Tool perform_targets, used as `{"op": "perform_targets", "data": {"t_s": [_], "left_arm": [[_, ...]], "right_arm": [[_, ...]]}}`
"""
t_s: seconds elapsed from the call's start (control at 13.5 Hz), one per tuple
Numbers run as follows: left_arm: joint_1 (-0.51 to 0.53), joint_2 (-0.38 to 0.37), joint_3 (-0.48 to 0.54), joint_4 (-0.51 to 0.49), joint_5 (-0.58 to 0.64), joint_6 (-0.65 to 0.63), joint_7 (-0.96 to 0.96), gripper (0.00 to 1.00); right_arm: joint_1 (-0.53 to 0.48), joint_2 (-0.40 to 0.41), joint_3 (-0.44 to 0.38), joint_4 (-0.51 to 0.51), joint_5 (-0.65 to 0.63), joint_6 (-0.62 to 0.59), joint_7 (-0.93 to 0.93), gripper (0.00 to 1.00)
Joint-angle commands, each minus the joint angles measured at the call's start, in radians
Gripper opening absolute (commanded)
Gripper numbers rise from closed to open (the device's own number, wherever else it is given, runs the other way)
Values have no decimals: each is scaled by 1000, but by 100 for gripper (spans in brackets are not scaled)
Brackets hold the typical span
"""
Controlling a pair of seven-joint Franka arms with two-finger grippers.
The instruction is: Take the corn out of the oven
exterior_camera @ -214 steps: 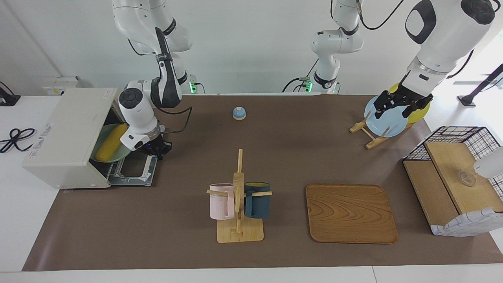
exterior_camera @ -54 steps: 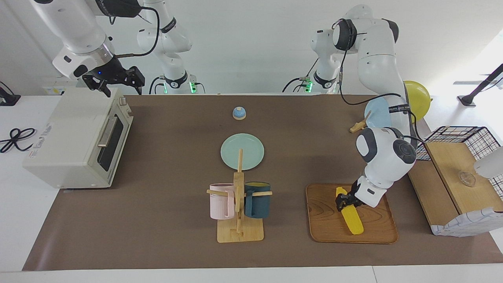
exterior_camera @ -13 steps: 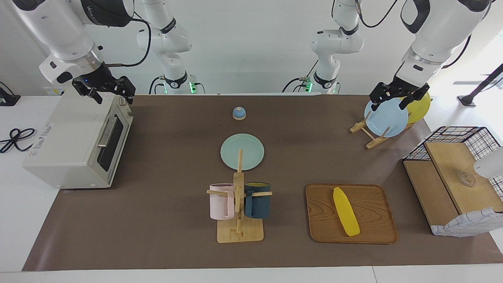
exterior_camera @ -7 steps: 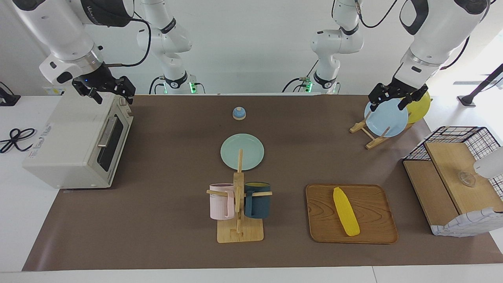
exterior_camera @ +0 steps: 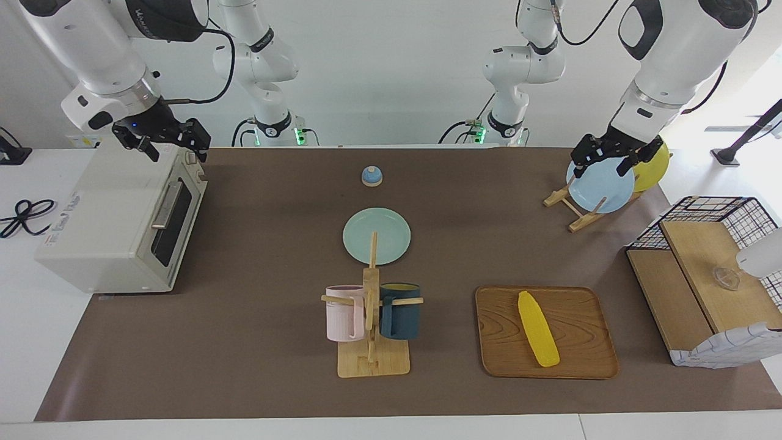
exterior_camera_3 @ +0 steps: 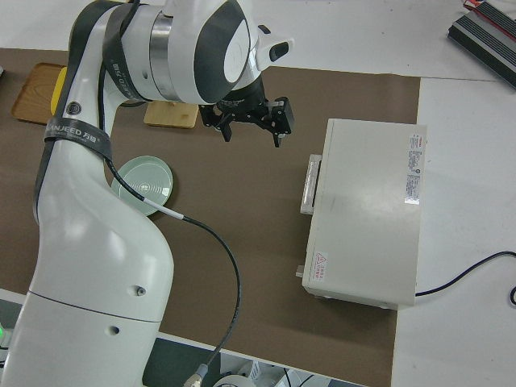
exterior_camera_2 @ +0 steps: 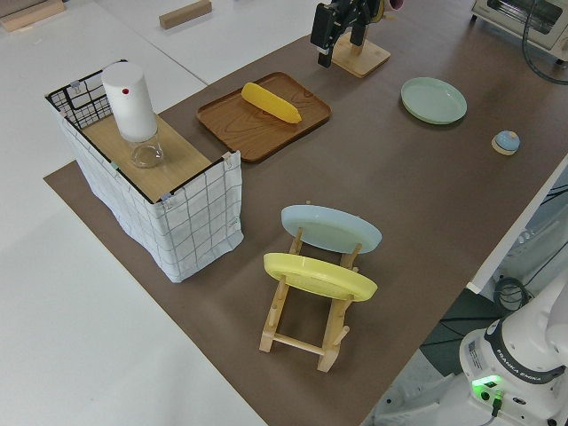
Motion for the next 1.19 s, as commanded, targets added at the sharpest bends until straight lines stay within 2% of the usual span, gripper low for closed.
{"op": "perform_targets", "data": {"t_s": [0.0, 1.11], "left_arm": [[18, 11, -10, 35, -6, -40, 9, 100], [13, -4, -14, 8, -11, -29, 5, 100]], "right_arm": [[-12, -14, 6, -17, 24, 4, 15, 100], [-13, -14, 6, -15, 24, 4, 15, 100]]}}
